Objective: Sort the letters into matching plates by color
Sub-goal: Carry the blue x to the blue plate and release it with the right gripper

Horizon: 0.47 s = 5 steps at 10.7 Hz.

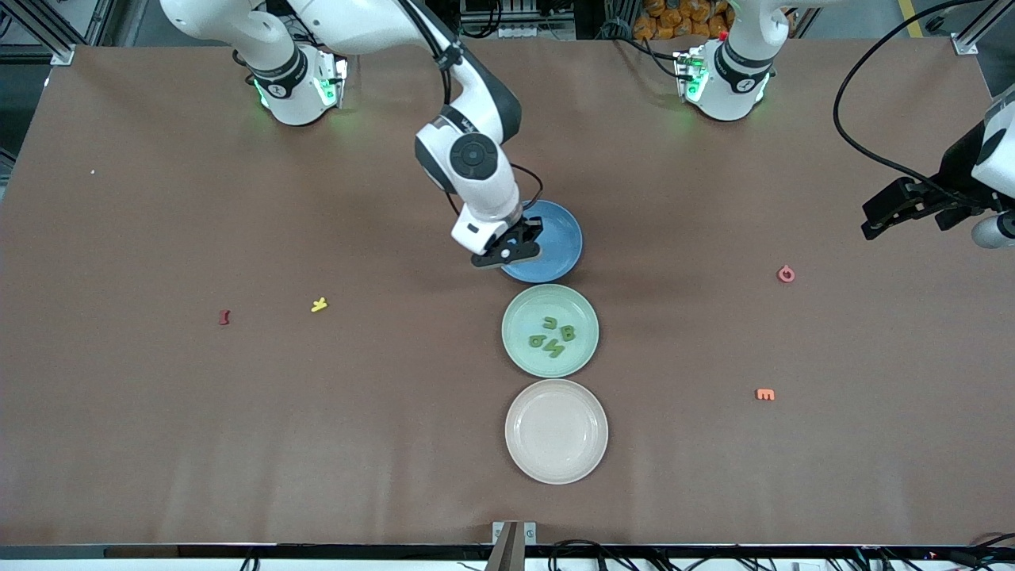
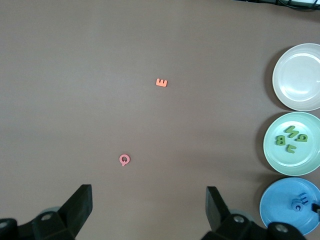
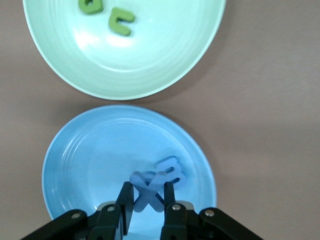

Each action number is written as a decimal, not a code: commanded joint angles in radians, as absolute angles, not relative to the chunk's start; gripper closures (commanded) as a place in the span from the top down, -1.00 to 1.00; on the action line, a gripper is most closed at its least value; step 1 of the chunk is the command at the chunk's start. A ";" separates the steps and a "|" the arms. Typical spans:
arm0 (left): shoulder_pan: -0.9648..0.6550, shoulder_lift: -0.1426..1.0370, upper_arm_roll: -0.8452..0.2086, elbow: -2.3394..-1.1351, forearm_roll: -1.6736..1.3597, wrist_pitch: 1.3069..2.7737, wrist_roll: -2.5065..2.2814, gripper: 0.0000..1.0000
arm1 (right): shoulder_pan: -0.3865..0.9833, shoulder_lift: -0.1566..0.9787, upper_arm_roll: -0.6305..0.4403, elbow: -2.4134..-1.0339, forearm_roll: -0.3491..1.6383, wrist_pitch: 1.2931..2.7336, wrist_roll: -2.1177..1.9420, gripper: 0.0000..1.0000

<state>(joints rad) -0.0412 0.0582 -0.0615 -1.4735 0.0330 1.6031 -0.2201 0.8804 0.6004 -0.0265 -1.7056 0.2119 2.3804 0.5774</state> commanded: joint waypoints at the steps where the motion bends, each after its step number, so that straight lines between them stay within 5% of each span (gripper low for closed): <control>1: -0.043 0.060 -0.063 -1.463 0.020 1.586 -0.209 1.00 | 0.905 0.675 -0.037 -1.638 0.215 2.365 0.595 -0.83; 3: -0.043 0.060 -0.063 -1.463 0.020 1.586 -0.209 1.00 | 0.908 0.673 -0.037 -1.637 0.216 2.347 0.607 -0.74; 4: -0.044 0.060 -0.063 -1.463 0.020 1.586 -0.209 1.00 | 0.911 0.673 -0.037 -1.635 0.213 2.342 0.636 -0.45; 5: -0.044 0.060 -0.063 -1.462 0.020 1.586 -0.209 1.00 | 0.911 0.670 -0.037 -1.628 0.215 2.330 0.638 0.99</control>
